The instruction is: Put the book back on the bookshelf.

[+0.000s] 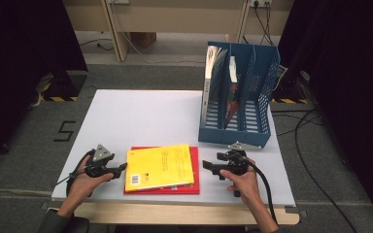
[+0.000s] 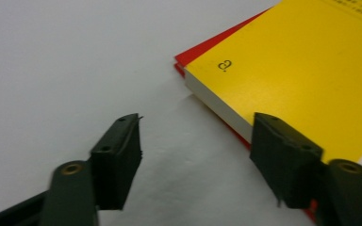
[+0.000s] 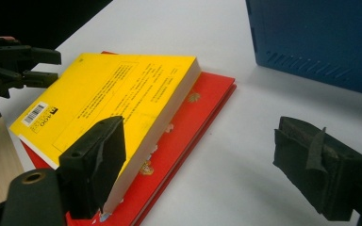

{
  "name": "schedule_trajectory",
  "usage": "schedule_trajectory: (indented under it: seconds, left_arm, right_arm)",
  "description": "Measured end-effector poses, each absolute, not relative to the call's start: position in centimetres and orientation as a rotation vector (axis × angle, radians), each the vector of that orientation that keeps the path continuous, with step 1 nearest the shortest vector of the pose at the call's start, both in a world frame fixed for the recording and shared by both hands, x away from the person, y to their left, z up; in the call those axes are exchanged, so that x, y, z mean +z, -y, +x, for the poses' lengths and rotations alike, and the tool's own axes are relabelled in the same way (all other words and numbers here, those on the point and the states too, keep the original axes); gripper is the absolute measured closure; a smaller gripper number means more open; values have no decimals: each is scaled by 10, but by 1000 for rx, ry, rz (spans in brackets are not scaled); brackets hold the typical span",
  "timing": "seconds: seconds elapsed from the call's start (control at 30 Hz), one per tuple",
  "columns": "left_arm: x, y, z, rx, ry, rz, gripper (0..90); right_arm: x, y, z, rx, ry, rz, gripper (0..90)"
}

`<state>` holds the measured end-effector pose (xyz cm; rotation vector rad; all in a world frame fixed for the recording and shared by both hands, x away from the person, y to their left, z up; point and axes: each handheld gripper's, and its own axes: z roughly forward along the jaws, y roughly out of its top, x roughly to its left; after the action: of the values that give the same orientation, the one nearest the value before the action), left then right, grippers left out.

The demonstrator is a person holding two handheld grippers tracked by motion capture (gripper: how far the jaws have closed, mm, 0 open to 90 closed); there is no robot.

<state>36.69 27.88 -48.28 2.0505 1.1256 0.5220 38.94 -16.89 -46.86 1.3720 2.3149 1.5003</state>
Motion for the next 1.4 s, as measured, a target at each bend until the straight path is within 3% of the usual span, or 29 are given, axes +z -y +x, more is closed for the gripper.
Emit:
schedule_trajectory:
  seconds: [0.1,0.37,0.67,1.3,1.4]
  left_arm:
    - [-482,-270,367,519,-1095,2086,300]
    - [-483,-260,363,500,-1061,2111,299]
    - [-485,-250,360,498,-1031,2135,271]
    - [-485,-250,359,493,-1034,2127,268]
    - [-486,-250,359,486,-1037,2123,270]
  right_arm:
    - [-471,167,389,1501,-2328,1378,179]
    - [-479,164,389,1497,-2381,1392,178]
    - [-489,152,388,1467,-2438,1409,257]
    - [-497,135,386,1522,-2416,1499,255]
    - [-495,133,384,1485,-2406,1517,297]
